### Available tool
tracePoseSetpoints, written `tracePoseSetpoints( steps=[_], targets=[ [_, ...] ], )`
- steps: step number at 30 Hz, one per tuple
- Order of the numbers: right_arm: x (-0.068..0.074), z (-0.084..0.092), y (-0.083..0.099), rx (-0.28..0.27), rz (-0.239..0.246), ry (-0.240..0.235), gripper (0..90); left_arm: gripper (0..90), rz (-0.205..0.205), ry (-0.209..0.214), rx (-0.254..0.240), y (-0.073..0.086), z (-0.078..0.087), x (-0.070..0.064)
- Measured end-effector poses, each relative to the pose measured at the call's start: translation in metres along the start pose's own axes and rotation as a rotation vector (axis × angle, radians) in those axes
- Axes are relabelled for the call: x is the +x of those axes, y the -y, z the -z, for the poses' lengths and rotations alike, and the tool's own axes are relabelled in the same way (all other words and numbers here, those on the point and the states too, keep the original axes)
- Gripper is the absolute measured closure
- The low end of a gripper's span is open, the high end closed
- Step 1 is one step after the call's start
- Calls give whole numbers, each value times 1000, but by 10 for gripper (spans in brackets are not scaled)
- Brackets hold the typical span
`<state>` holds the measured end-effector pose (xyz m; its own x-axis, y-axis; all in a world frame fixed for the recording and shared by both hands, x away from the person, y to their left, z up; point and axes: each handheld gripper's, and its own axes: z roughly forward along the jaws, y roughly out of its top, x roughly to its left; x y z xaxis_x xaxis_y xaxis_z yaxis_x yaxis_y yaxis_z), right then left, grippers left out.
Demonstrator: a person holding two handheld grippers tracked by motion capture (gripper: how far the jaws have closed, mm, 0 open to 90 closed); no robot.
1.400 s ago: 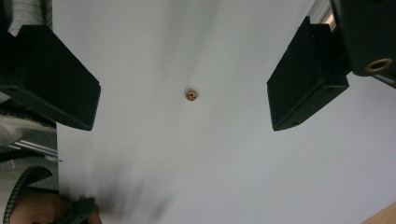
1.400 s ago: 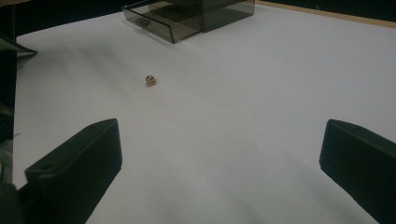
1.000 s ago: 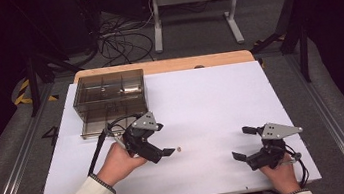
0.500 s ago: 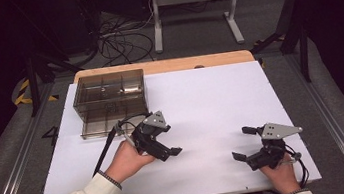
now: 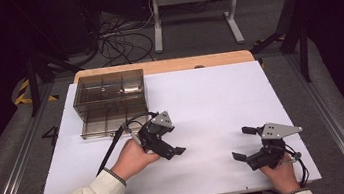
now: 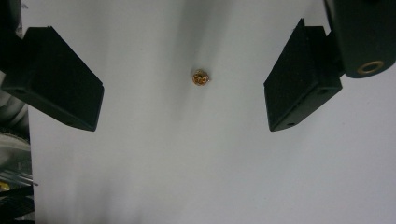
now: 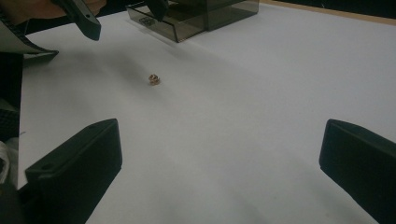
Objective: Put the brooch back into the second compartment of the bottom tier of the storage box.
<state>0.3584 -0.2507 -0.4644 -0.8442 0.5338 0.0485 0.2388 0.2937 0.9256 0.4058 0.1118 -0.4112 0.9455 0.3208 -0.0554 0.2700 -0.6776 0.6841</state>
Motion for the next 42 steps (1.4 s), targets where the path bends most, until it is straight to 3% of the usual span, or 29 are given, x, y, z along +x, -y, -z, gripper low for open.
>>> tracePoseSetpoints(
  steps=[17, 27, 35, 42],
  targets=[
    [0, 0, 0, 2, 0, -9, 0, 150, -18, -14, 55, -4, -17, 4],
    [0, 0, 0, 2, -5, -15, 0, 290, -40, 5, 100, -2, -26, 6],
    [-1, 0, 0, 4, -8, -15, 1, 483, -63, 7, 130, 0, -34, 5],
    [-1, 0, 0, 5, -8, -16, 1, 532, -81, -8, 165, 1, -38, 6]
  ],
)
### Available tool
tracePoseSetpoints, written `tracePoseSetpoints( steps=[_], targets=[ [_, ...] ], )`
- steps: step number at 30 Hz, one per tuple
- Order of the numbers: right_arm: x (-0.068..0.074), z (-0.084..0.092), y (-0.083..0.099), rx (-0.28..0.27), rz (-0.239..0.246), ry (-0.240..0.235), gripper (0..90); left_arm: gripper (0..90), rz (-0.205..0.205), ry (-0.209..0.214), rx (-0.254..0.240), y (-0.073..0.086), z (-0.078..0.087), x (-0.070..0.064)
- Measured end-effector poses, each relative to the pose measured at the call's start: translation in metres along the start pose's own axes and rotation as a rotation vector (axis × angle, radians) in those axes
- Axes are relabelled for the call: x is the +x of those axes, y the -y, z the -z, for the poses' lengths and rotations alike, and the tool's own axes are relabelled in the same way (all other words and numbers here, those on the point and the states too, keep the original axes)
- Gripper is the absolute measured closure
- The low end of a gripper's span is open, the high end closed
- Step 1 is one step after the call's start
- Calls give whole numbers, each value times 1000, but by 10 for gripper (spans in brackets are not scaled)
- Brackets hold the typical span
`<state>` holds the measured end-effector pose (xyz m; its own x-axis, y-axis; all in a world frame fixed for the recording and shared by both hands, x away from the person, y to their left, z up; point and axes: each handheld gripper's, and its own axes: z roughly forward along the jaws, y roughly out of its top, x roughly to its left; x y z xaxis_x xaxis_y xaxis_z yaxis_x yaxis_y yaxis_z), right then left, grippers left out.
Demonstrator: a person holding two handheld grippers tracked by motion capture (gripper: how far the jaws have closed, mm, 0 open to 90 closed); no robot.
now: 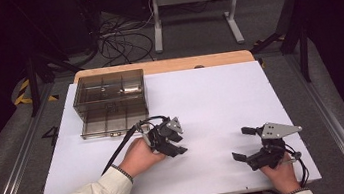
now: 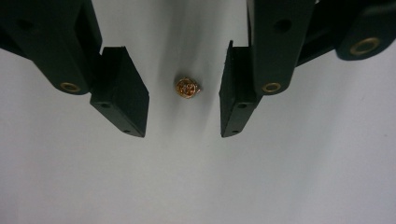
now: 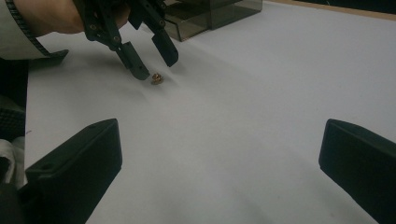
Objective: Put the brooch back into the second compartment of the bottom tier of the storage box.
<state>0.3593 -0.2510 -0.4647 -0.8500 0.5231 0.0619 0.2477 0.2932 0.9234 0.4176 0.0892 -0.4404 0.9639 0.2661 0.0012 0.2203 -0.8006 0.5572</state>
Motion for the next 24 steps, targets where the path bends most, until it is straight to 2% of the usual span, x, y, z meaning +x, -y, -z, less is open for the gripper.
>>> tracePoseSetpoints(
  steps=[4, 15, 24],
  targets=[
    [0, 0, 0, 1, 0, -2, 1, 576, -8, -14, 29, 0, -2, -1],
    [0, 0, 0, 1, 1, -7, 1, 707, -37, -27, 54, -1, -7, -4],
    [0, 0, 0, 1, 0, -9, 1, 753, -50, -27, 75, -1, -9, -5]
  ],
)
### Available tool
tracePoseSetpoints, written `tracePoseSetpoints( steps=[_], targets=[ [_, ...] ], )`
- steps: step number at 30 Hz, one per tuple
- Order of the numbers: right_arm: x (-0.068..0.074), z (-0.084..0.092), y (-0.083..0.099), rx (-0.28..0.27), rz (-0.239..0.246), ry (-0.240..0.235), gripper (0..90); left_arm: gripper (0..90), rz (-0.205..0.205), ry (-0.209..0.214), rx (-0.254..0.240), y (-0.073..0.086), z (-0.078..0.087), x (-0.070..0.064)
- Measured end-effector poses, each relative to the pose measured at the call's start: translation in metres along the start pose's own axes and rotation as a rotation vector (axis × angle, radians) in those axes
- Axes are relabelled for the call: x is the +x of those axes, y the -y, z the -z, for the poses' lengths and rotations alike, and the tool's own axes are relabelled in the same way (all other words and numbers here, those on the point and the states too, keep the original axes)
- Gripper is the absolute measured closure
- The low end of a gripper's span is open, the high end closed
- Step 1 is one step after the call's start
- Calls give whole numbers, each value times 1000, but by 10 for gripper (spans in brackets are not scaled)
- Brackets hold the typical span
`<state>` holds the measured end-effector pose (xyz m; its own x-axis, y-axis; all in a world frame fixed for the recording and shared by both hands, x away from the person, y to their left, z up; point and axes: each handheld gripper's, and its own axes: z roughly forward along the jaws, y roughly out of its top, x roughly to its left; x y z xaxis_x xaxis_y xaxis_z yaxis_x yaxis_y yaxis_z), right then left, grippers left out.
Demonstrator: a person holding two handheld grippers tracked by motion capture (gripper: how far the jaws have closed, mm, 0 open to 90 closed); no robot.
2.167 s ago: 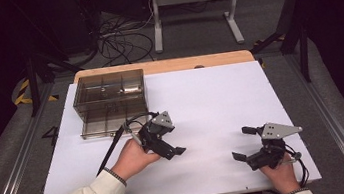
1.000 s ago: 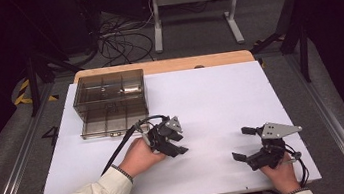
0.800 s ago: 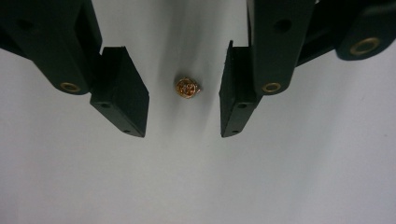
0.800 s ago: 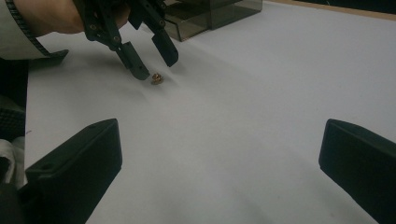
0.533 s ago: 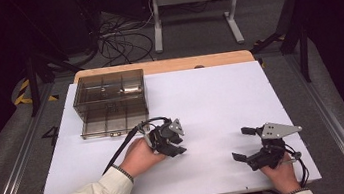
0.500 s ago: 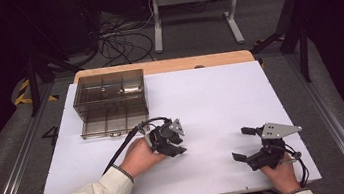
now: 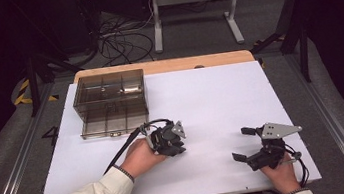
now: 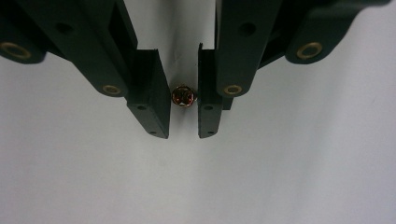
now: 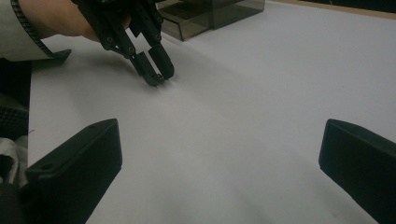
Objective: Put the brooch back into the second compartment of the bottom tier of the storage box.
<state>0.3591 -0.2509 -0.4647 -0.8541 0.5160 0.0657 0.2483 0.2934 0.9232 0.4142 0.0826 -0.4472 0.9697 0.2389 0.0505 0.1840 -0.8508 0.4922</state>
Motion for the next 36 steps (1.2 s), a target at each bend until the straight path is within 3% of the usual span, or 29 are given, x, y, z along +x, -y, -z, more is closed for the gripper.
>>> tracePoseSetpoints(
  steps=[21, 36],
  targets=[
    [0, 0, 0, 1, -2, 2, 1, 782, -3, -17, 0, -1, 2, -1],
    [0, 0, 0, 3, -1, 3, 1, 785, 6, -20, -86, -1, 26, -4]
  ],
)
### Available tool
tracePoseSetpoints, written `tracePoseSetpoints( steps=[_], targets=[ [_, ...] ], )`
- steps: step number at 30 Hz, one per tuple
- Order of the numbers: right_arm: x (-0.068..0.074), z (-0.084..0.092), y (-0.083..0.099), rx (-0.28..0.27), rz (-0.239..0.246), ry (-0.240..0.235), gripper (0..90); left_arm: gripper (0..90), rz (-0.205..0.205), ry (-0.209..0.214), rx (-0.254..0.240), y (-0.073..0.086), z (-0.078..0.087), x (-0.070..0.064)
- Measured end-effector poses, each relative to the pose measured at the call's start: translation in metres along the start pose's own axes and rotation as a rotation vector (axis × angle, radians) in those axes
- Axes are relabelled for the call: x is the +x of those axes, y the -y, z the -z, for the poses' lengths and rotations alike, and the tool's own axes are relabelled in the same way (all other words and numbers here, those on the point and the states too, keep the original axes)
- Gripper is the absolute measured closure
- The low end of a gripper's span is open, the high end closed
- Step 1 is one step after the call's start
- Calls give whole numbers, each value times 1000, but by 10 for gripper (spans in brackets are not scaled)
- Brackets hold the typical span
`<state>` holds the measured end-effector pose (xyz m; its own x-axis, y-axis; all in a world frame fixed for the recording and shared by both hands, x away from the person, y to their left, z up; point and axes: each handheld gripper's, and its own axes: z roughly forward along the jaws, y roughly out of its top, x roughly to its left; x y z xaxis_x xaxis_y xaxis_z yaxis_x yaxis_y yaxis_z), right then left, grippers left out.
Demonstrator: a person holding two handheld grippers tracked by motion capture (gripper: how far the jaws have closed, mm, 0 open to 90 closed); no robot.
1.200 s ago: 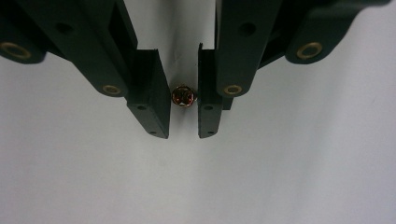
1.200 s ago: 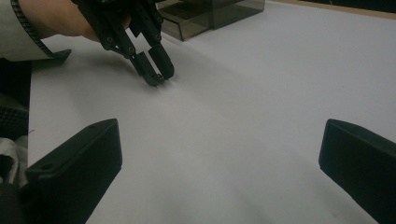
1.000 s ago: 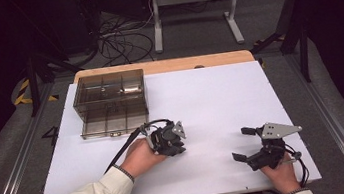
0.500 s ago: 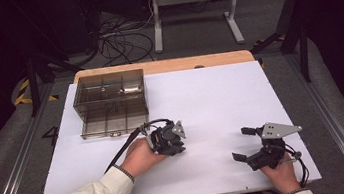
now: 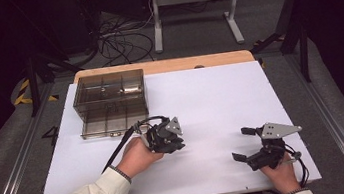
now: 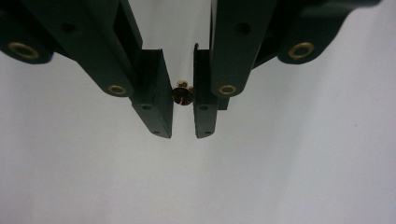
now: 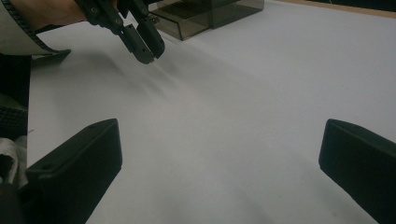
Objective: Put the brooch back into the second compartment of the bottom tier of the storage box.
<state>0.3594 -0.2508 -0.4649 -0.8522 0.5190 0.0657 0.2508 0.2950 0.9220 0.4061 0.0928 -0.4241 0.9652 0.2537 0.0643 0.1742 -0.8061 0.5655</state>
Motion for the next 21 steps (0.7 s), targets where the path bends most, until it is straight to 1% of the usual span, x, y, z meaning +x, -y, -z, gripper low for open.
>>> tracePoseSetpoints(
  steps=[10, 15, 21],
  targets=[
    [0, 0, 0, 0, 1, 0, 1, 785, 3, 8, -22, -1, 5, -1],
    [0, 0, 0, 1, 1, 0, 1, 786, 2, 9, -44, -1, 8, -2],
    [0, 0, 0, 1, 1, 1, 1, 786, 12, 9, -66, -2, 12, -2]
  ],
)
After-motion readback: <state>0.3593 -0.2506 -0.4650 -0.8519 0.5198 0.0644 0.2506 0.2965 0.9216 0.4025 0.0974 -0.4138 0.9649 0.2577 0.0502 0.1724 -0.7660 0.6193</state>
